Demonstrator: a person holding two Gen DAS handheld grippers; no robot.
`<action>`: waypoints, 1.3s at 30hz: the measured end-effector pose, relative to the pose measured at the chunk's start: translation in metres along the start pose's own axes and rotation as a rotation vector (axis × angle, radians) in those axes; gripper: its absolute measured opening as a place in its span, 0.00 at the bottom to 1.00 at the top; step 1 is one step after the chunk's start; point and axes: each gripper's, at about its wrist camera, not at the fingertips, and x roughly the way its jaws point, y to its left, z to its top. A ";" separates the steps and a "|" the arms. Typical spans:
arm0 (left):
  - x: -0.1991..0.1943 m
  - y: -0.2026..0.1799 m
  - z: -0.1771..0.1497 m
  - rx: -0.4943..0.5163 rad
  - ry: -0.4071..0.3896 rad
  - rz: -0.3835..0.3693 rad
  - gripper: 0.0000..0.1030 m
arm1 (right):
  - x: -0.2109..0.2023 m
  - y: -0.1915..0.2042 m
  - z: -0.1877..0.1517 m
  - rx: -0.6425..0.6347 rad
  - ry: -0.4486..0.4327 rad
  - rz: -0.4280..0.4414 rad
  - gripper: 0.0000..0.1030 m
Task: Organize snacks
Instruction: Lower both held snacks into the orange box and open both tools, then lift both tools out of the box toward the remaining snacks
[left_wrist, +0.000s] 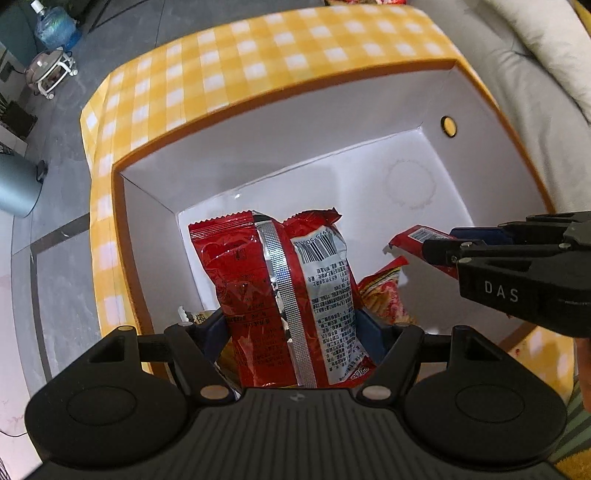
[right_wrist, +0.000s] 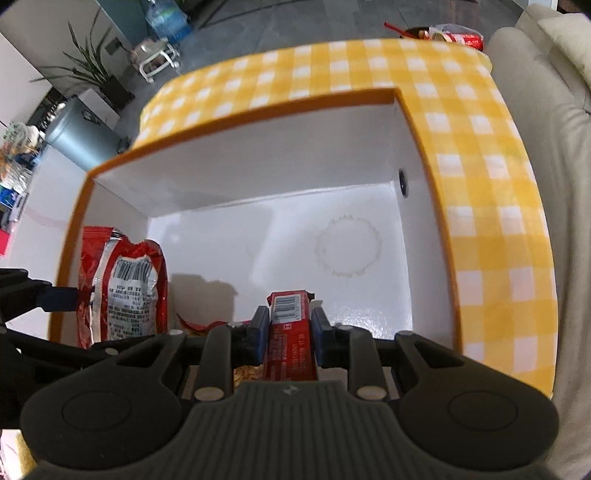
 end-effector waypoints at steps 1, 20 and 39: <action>0.003 0.000 0.001 -0.001 0.007 0.002 0.81 | 0.003 0.001 -0.001 -0.001 0.010 -0.002 0.20; 0.012 -0.004 0.004 -0.020 -0.006 0.065 0.90 | 0.020 0.007 -0.009 0.003 0.082 -0.024 0.22; -0.050 -0.001 -0.023 0.005 -0.156 0.072 0.91 | -0.048 0.028 -0.032 -0.068 -0.085 -0.124 0.49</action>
